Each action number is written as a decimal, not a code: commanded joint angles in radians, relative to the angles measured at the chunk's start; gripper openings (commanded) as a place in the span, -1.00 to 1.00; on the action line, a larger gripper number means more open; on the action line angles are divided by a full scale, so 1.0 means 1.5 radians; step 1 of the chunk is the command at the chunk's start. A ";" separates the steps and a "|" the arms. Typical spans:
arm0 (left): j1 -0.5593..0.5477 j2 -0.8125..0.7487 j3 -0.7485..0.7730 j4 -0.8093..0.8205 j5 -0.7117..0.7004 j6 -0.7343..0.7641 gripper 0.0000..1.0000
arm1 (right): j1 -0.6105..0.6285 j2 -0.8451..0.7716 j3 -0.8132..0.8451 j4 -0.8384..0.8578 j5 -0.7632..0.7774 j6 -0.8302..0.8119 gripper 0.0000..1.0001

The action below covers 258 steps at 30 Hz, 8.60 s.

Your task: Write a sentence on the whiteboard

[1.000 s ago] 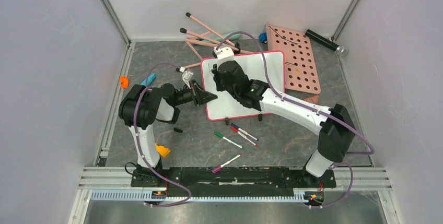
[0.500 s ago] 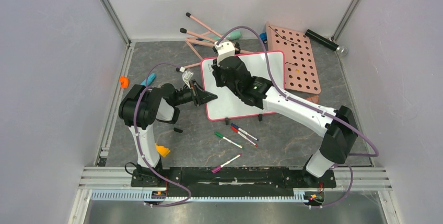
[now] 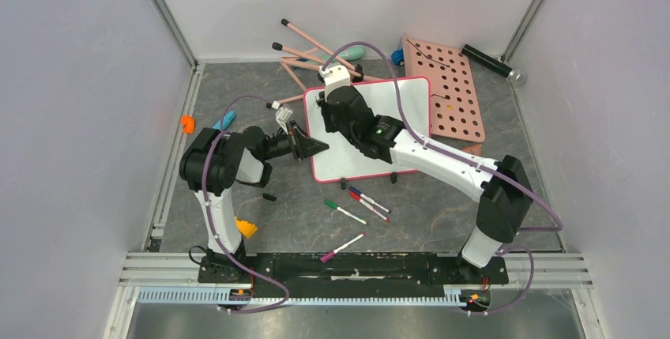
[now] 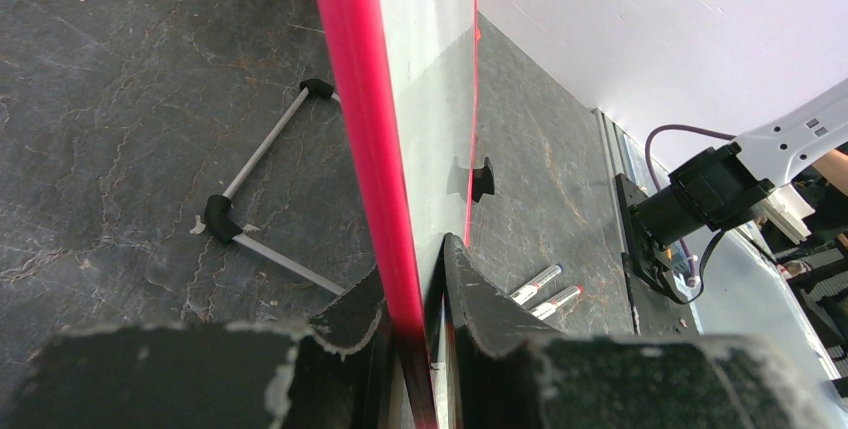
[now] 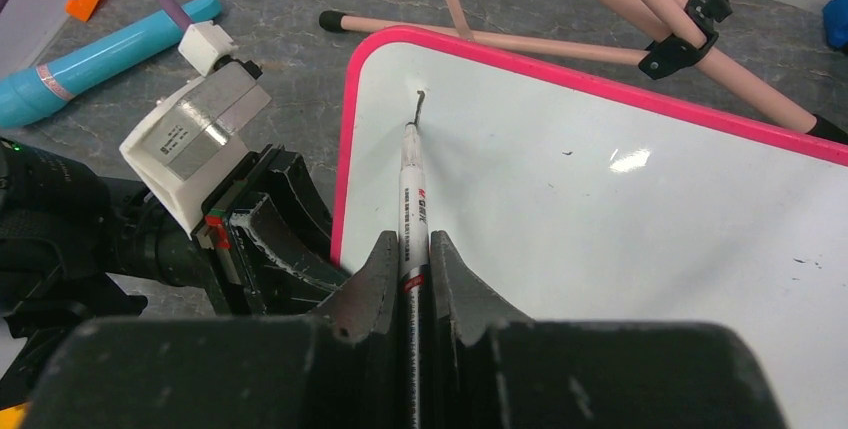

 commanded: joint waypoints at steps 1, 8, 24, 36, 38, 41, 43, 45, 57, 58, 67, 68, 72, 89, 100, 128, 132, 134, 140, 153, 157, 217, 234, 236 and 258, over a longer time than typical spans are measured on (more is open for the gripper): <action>-0.008 0.013 0.005 0.039 0.008 0.080 -0.90 | -0.001 0.008 0.022 0.015 0.028 -0.013 -1.00; -0.008 0.013 0.006 0.039 0.008 0.080 -0.90 | -0.002 0.002 0.014 0.009 0.059 -0.019 -1.00; -0.008 0.015 0.007 0.039 0.008 0.078 -0.93 | -0.011 -0.041 -0.016 -0.006 0.073 -0.028 -1.00; -0.008 0.015 0.007 0.039 0.008 0.077 -0.94 | -0.012 -0.068 0.001 0.018 0.034 -0.040 -1.00; -0.008 0.014 0.008 0.039 0.007 0.078 -0.94 | -0.012 -0.061 0.007 0.016 0.034 -0.042 -1.00; -0.008 0.015 0.007 0.039 0.007 0.077 -0.94 | -0.013 -0.049 0.015 0.012 0.037 -0.042 -1.00; -0.008 0.014 0.007 0.040 0.008 0.077 -0.94 | -0.015 -0.043 0.016 0.011 0.040 -0.042 -1.00; -0.008 0.014 0.007 0.039 0.007 0.078 -0.94 | -0.017 -0.038 0.016 0.011 0.043 -0.041 -1.00; -0.008 0.014 0.008 0.039 0.009 0.078 -0.94 | -0.031 -0.014 0.017 0.012 0.047 -0.046 -1.00; -0.008 0.014 0.008 0.039 0.008 0.077 -0.94 | -0.031 -0.015 0.015 0.012 0.045 -0.045 -1.00; -0.008 0.014 0.007 0.039 0.010 0.078 -0.94 | -0.033 -0.034 -0.012 0.010 0.030 -0.039 -1.00; -0.008 0.014 0.008 0.039 0.009 0.079 -0.95 | -0.033 -0.038 -0.019 0.010 0.027 -0.038 -1.00; -0.008 0.013 0.007 0.039 0.011 0.080 -0.94 | -0.033 -0.054 -0.053 0.009 0.008 -0.027 -1.00; -0.008 0.014 0.009 0.039 0.012 0.078 -0.94 | -0.034 -0.092 -0.065 0.003 -0.035 -0.027 -1.00; -0.008 0.014 0.008 0.040 0.012 0.078 -0.94 | -0.035 -0.124 -0.058 -0.004 -0.016 -0.052 -1.00; -0.008 0.014 0.009 0.039 0.012 0.078 -0.94 | -0.045 -0.063 -0.027 -0.029 0.027 -0.060 -1.00; -0.008 0.016 0.009 0.039 0.012 0.078 -0.94 | -0.046 -0.062 -0.030 -0.028 0.042 -0.058 -1.00; -0.008 0.014 0.008 0.039 0.012 0.079 -0.94 | -0.046 -0.059 -0.026 -0.027 0.046 -0.058 -1.00; -0.008 0.014 0.008 0.039 0.012 0.078 -0.94 | -0.045 -0.040 -0.008 -0.028 0.011 -0.064 -1.00; -0.008 0.015 0.008 0.039 0.012 0.078 -0.94 | -0.046 -0.062 -0.046 -0.055 -0.009 -0.053 -1.00; -0.008 0.014 0.008 0.039 0.012 0.078 -0.94 | -0.046 -0.070 -0.053 -0.063 0.010 -0.052 -1.00; -0.008 0.014 0.009 0.039 0.010 0.076 -0.94 | -0.072 -0.154 -0.107 0.004 -0.002 -0.055 -1.00; -0.008 0.012 0.009 0.039 0.012 0.076 -0.94 | -0.080 -0.096 -0.065 -0.010 -0.029 -0.055 -1.00; -0.008 0.012 0.009 0.039 0.012 0.076 -0.94 | -0.081 -0.095 -0.064 -0.009 -0.023 -0.054 -1.00; -0.009 0.009 0.018 0.040 0.016 0.074 -0.94 | -0.088 -0.096 -0.092 -0.026 -0.018 -0.051 -1.00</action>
